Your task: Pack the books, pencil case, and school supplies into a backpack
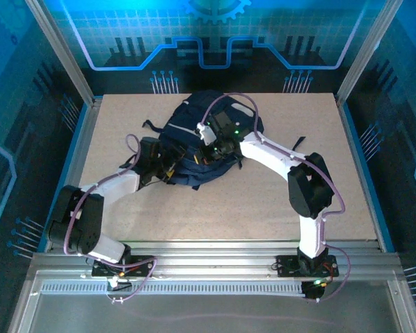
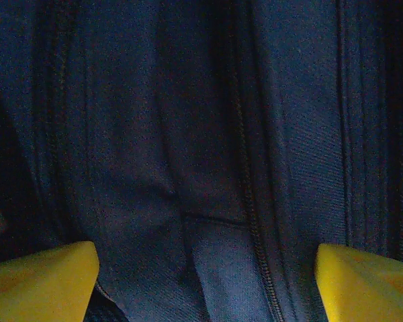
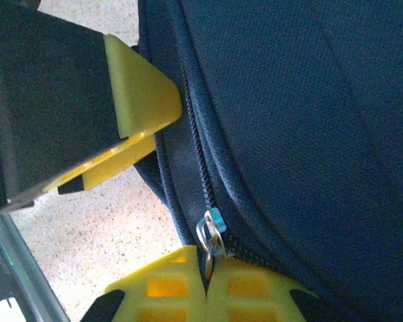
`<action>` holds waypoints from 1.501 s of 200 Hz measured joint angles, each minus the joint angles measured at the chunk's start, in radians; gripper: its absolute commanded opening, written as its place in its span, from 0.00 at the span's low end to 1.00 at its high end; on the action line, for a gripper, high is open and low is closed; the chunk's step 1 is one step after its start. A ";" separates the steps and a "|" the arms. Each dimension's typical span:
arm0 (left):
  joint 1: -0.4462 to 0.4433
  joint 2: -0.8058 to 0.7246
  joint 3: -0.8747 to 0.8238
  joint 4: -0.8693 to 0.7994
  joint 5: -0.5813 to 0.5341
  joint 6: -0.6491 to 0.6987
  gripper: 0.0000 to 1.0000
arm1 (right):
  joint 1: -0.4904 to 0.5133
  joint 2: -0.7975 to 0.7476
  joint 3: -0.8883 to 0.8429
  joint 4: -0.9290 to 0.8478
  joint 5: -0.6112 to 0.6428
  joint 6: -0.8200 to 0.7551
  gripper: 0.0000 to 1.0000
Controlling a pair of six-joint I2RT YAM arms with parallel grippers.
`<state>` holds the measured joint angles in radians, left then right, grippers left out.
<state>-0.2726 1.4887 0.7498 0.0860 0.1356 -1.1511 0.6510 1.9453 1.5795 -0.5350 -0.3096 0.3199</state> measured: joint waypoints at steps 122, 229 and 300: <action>-0.028 0.132 -0.002 0.263 0.041 -0.047 0.00 | -0.097 -0.092 -0.140 -0.136 0.093 -0.246 0.00; -0.026 0.062 0.015 0.215 0.066 0.028 0.00 | -0.153 -0.030 0.031 -0.262 0.418 -0.404 0.00; 0.018 0.011 0.064 0.071 0.062 0.118 0.99 | -0.209 -0.095 -0.060 -0.175 0.550 -0.326 1.00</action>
<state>-0.2550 1.5002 0.8139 0.1570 0.1974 -1.0332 0.4416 1.8507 1.5196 -0.7097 0.2401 -0.0063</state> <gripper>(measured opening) 0.676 0.667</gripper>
